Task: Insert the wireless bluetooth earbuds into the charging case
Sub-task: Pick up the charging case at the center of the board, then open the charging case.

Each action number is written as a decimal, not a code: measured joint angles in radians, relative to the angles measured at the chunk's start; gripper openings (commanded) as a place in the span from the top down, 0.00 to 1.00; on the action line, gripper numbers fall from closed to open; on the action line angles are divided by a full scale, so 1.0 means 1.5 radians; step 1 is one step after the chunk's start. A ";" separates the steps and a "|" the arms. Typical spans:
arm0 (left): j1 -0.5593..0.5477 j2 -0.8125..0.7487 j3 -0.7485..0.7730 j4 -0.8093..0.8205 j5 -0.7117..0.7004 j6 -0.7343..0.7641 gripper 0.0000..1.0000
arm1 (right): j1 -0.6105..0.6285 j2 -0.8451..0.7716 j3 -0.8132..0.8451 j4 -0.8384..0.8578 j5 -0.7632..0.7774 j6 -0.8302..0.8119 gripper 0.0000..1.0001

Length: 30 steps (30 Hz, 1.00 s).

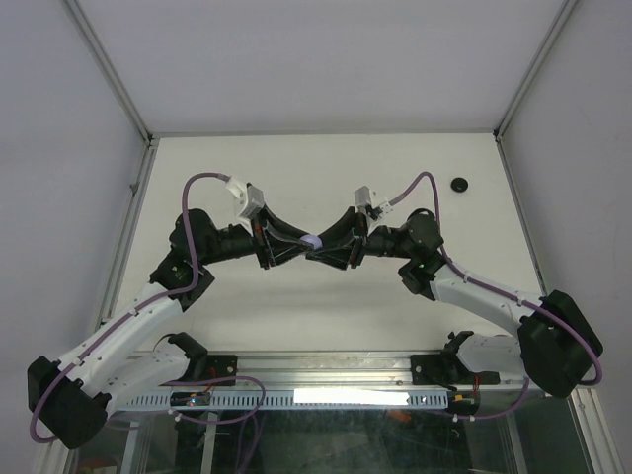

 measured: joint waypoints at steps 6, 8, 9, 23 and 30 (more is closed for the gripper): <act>0.000 -0.011 -0.006 0.006 -0.006 -0.001 1.00 | 0.001 0.005 -0.003 0.022 0.007 0.018 0.72; 0.000 -0.015 -0.009 0.010 -0.005 -0.001 1.00 | 0.001 0.007 -0.005 0.030 0.007 0.023 0.76; 0.000 -0.016 -0.010 0.011 -0.005 -0.001 1.00 | 0.002 0.007 -0.005 0.031 0.007 0.025 0.79; 0.000 -0.030 -0.013 0.006 -0.024 0.001 0.45 | 0.004 0.015 -0.005 0.051 0.006 0.036 1.00; 0.000 -0.029 -0.012 -0.030 -0.048 0.005 0.45 | 0.004 0.015 -0.005 0.052 0.005 0.034 1.00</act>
